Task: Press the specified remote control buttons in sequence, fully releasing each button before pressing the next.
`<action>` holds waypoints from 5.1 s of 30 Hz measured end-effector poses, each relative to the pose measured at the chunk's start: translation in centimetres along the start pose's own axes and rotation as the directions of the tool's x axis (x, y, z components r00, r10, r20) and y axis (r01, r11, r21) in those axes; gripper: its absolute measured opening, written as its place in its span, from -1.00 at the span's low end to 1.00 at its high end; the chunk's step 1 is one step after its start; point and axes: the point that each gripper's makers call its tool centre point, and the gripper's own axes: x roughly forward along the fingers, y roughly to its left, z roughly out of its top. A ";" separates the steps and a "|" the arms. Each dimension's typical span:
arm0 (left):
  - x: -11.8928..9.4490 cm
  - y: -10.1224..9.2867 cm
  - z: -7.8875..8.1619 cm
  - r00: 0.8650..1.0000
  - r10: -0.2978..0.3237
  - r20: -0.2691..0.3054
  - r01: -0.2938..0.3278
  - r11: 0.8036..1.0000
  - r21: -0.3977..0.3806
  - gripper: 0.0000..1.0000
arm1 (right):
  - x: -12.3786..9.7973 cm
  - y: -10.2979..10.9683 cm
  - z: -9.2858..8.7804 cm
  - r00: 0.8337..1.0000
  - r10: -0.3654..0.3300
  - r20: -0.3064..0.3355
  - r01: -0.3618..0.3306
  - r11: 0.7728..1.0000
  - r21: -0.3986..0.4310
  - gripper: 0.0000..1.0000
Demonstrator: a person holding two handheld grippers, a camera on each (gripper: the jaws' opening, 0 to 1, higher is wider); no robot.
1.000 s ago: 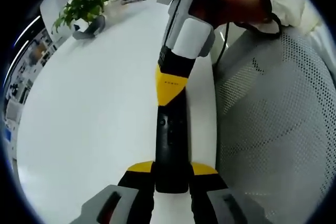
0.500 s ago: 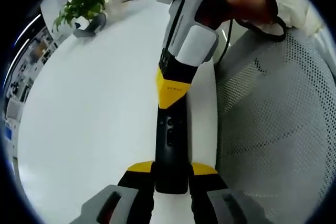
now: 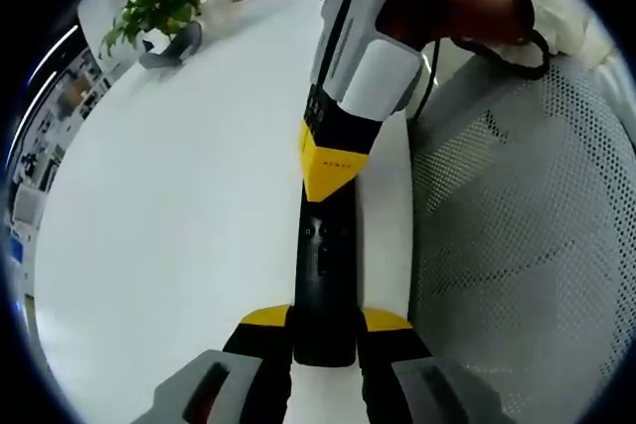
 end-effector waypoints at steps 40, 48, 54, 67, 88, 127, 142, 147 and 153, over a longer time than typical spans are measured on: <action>0.1 0.0 0.0 1.000 -0.002 0.015 0.002 1.000 0.005 -0.51 | 0.0 0.8 -1.6 0.996 0.035 -0.078 -0.038 0.999 -0.031 -1.00; 0.0 0.0 0.0 1.000 -0.006 0.018 0.005 1.000 0.012 -0.51 | -0.4 0.6 -1.7 0.996 0.036 -0.079 -0.037 0.999 -0.012 -1.00; 0.0 0.0 0.0 1.000 -0.006 0.015 0.006 1.000 0.014 -0.51 | -0.2 0.5 -2.2 0.994 0.024 -0.104 -0.027 0.999 -0.022 -1.00; 0.0 0.0 0.0 1.000 -0.010 0.013 0.010 1.000 0.021 -0.51 | -0.1 0.5 -2.3 0.993 0.002 -0.115 -0.005 1.000 -0.029 -1.00; 0.0 0.0 0.1 1.000 -0.012 0.027 0.011 1.000 0.017 -0.51 | -0.2 0.5 -0.9 0.999 -0.004 -0.035 0.001 0.998 -0.061 -1.00; 0.0 0.0 0.1 0.996 -0.019 0.089 0.018 1.000 0.012 -0.52 | 0.1 0.3 -1.1 0.991 -0.019 -0.132 0.010 0.997 -0.074 -1.00; -0.1 0.0 0.1 0.997 -0.015 0.072 0.015 1.000 0.005 -0.52 | 1.0 1.8 0.1 0.984 0.017 -0.177 -0.025 0.999 -0.044 -1.00; 0.0 0.0 0.1 0.997 -0.011 0.071 0.012 1.000 -0.004 -0.52 | 1.3 2.1 0.2 0.981 0.018 -0.193 -0.028 0.998 -0.049 -1.00; 0.0 0.0 0.1 0.996 -0.007 0.085 0.008 1.000 -0.016 -0.52 | 1.7 1.9 0.4 0.981 0.023 -0.194 -0.031 0.999 -0.039 -1.00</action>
